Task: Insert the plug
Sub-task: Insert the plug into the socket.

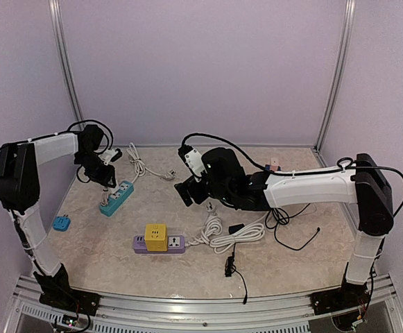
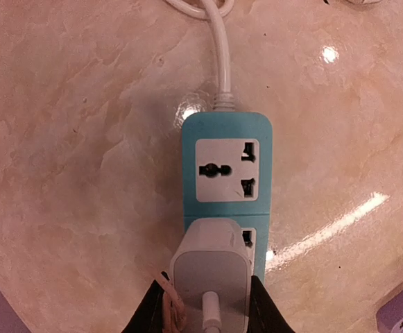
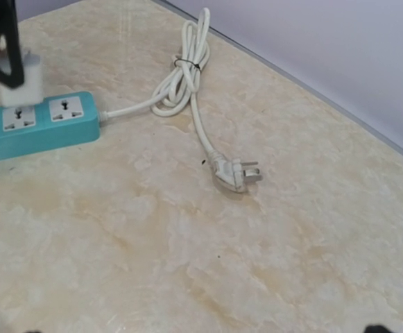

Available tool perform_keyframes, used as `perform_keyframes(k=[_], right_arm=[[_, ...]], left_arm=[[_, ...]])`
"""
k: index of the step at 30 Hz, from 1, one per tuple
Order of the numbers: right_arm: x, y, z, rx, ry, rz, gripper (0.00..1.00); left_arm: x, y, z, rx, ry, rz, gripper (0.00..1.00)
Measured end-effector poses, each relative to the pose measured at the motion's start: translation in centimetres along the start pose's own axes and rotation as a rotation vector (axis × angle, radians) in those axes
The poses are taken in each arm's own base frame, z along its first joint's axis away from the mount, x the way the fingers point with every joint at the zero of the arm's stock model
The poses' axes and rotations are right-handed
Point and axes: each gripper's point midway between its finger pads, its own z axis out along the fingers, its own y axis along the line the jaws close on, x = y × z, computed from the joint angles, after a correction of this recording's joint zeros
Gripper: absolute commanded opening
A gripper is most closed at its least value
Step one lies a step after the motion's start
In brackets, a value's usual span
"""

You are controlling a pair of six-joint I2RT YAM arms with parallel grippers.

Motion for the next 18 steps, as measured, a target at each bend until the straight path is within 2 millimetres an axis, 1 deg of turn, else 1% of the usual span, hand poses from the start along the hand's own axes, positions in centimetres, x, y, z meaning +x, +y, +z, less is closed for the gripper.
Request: perform_keyframes(k=[1, 3, 7, 11, 14, 18], right_arm=[[0.0, 0.0, 0.0, 0.000, 0.000, 0.000, 1.00], [0.0, 0.0, 0.0, 0.000, 0.000, 0.000, 1.00], [0.1, 0.0, 0.0, 0.000, 0.002, -0.001, 1.00], [0.1, 0.0, 0.0, 0.000, 0.003, -0.001, 1.00], [0.1, 0.0, 0.0, 0.000, 0.003, -0.001, 1.00], [0.1, 0.0, 0.0, -0.001, 0.003, -0.001, 1.00]], left_arm=[[0.4, -0.3, 0.3, 0.005, 0.011, -0.004, 0.00], [0.2, -0.4, 0.3, 0.003, -0.007, -0.011, 0.00], [0.5, -0.6, 0.4, -0.001, -0.030, -0.031, 0.00], [1.0, -0.9, 0.1, 0.000, -0.036, -0.044, 0.00], [1.1, -1.1, -0.1, 0.000, -0.038, -0.046, 0.00], [1.1, -1.9, -0.6, 0.004, -0.048, -0.035, 0.00]])
